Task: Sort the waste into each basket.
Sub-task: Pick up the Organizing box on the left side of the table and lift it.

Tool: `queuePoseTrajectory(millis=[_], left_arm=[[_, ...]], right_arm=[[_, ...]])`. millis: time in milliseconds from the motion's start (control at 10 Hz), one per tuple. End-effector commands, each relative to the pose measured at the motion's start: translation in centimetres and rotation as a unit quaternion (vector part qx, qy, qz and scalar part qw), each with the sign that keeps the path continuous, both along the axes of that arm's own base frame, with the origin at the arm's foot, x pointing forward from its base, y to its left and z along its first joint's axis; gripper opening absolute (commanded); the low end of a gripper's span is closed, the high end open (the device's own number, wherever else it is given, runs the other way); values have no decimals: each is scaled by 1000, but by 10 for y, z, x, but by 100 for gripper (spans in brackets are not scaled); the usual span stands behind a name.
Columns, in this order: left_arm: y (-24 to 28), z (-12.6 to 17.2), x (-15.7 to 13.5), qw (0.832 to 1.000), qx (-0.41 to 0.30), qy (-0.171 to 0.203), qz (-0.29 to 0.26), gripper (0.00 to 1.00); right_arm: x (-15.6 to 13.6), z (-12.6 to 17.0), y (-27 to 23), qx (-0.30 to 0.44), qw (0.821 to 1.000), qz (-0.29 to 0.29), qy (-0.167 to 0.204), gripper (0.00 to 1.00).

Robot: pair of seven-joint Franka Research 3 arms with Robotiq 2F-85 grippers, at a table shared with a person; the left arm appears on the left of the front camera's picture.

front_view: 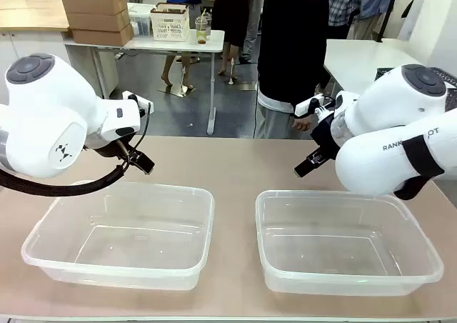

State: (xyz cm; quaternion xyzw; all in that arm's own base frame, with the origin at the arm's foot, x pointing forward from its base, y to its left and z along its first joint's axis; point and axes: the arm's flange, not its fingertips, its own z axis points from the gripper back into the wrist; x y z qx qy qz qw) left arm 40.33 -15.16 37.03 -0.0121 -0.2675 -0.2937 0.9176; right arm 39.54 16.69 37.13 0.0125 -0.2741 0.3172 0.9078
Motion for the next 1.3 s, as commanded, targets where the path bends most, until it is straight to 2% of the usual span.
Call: queuePoseTrajectory(millis=[0,1000,1100,1200], left_arm=[[0,0,0,1000,0,0,0,100],[0,0,0,1000,0,0,0,100],[5,28,-12,999,-5,2,-32,100],[8,67,-41,996,-21,59,-59,100]], right_arm=[[0,0,0,0,1000,0,0,100],[0,0,0,0,1000,0,0,100],[-14,33,-2,22,1000,14,8,100],[-47,81,-5,39,999,14,10,100]])
